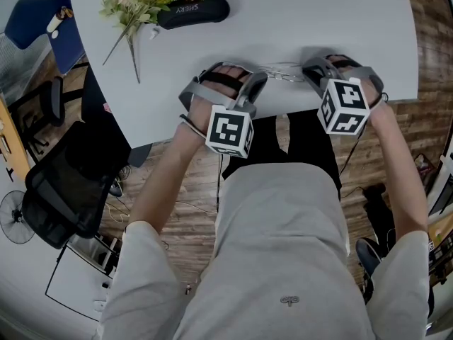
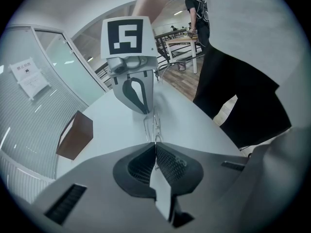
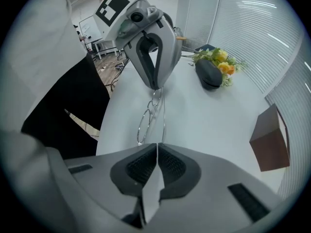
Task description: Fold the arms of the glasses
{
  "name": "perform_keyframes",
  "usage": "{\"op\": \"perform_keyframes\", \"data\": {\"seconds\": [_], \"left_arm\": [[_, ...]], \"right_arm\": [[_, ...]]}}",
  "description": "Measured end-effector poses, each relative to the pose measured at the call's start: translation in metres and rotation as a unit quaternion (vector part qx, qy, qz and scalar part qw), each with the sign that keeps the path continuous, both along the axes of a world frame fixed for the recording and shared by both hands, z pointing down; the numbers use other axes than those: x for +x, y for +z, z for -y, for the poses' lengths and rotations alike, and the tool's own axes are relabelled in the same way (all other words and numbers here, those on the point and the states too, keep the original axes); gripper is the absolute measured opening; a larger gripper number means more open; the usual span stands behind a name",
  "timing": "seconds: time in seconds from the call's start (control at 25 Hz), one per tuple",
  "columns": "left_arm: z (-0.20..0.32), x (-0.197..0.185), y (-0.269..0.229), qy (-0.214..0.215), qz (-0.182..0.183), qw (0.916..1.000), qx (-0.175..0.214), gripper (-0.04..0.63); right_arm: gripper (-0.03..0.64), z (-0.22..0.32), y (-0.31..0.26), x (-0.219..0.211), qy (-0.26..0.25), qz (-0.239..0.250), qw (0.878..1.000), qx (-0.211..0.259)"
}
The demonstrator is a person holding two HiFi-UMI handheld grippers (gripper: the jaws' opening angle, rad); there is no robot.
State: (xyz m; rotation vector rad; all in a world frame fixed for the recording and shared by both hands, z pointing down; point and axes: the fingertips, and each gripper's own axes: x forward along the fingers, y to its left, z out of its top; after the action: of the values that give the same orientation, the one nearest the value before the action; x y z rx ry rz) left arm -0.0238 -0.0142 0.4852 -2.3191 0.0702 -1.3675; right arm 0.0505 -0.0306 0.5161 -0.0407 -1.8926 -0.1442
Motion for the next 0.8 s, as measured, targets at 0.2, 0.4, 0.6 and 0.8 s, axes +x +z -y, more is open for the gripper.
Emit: {"op": "perform_keyframes", "data": {"seconds": [0.2,0.4,0.6,0.8], "left_arm": [[0.000,0.000,0.000,0.001,0.000,1.0000,-0.001,0.024],[-0.001,0.002,0.002,0.002,0.002,1.0000,-0.001,0.023],[-0.005,-0.001,0.006,0.010,0.017,0.9998,-0.005,0.026],[-0.005,-0.002,0.006,0.007,0.014,0.9999,-0.003,0.025]], "right_arm": [[0.050,0.011,-0.015,0.005,0.069,0.037,0.997,-0.024],[0.156,0.001,-0.029,-0.005,0.130,0.097,0.983,-0.092],[0.253,-0.012,-0.025,-0.015,0.146,0.119,0.975,-0.115],[0.269,-0.007,-0.031,-0.017,0.176,0.147,0.965,-0.125]]}}
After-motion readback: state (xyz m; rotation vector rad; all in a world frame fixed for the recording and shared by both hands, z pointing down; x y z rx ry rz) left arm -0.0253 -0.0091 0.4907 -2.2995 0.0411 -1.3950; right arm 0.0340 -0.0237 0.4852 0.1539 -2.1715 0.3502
